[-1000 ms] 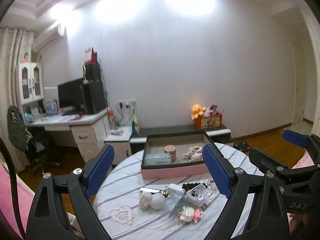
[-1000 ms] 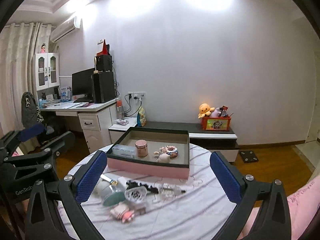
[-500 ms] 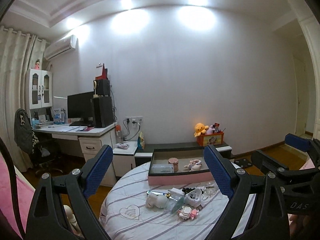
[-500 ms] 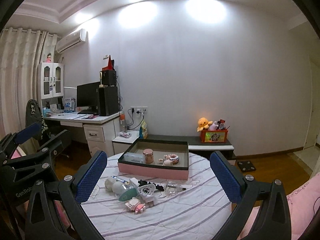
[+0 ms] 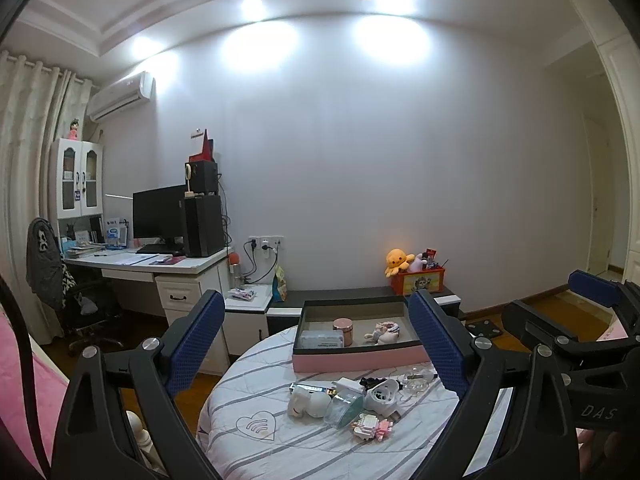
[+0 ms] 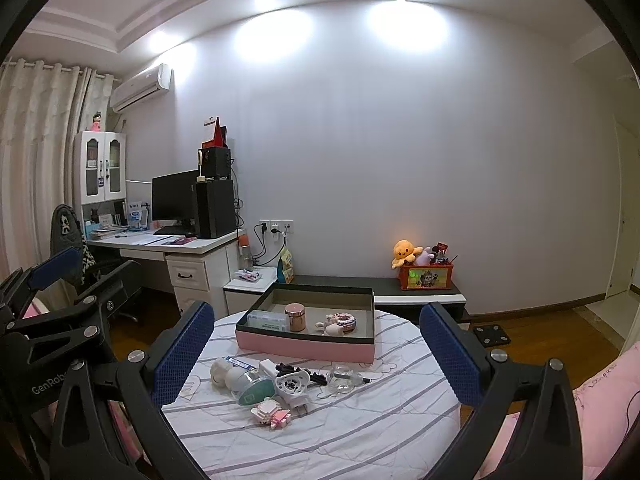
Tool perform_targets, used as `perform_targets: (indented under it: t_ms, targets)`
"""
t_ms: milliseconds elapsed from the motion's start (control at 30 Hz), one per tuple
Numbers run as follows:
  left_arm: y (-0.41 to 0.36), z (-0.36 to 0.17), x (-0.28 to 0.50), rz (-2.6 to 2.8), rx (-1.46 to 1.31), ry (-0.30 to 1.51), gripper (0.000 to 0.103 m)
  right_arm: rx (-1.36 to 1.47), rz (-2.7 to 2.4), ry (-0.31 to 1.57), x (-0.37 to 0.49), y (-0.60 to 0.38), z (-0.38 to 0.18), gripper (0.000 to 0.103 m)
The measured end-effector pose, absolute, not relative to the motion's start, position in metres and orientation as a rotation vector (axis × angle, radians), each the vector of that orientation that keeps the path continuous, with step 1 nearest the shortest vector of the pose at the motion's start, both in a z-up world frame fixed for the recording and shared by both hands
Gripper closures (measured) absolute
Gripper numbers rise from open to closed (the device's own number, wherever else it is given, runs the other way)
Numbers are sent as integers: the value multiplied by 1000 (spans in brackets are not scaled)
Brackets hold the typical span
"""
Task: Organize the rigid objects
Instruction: 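Release the canister and donut in the box and withdraw both tools, then grasp the clear cup with the left tool while the right tool grasps the white fan part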
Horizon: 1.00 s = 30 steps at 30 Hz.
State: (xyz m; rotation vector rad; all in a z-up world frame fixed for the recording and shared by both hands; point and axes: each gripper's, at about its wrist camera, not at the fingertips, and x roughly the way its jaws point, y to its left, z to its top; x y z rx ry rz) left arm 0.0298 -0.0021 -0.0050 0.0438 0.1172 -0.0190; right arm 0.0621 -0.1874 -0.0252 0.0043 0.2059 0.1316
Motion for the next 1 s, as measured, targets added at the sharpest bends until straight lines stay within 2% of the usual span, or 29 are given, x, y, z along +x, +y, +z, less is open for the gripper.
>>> perform_targets:
  t_ms: [467, 1000]
  targets:
    - [-3, -27, 57, -33, 32, 182, 4, 6, 131, 254, 78, -187, -39, 0]
    - [3, -130, 154, -57, 24, 535, 4, 17, 150, 524, 159, -186, -128, 0]
